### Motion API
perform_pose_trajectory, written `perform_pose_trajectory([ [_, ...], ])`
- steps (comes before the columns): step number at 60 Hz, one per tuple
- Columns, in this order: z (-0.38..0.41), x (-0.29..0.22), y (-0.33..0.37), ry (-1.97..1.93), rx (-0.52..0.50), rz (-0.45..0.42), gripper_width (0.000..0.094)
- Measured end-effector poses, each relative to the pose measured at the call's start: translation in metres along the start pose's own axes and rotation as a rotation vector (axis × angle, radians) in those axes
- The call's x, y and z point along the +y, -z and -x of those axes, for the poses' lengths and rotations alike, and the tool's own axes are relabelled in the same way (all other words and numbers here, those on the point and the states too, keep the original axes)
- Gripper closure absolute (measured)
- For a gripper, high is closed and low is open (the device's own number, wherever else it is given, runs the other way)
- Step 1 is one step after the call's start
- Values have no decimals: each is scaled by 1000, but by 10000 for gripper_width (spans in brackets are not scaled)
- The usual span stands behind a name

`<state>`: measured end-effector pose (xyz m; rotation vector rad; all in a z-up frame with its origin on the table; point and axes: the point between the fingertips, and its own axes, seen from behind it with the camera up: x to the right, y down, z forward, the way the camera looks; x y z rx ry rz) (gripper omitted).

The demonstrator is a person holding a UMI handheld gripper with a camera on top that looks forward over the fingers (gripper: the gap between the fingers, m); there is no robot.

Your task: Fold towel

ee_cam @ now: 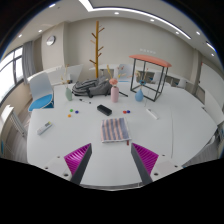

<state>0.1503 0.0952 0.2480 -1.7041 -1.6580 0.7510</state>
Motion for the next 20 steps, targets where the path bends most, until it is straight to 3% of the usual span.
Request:
perform_pose_trajectory([
  [20,1,-3,3,2,-13,-22,85],
])
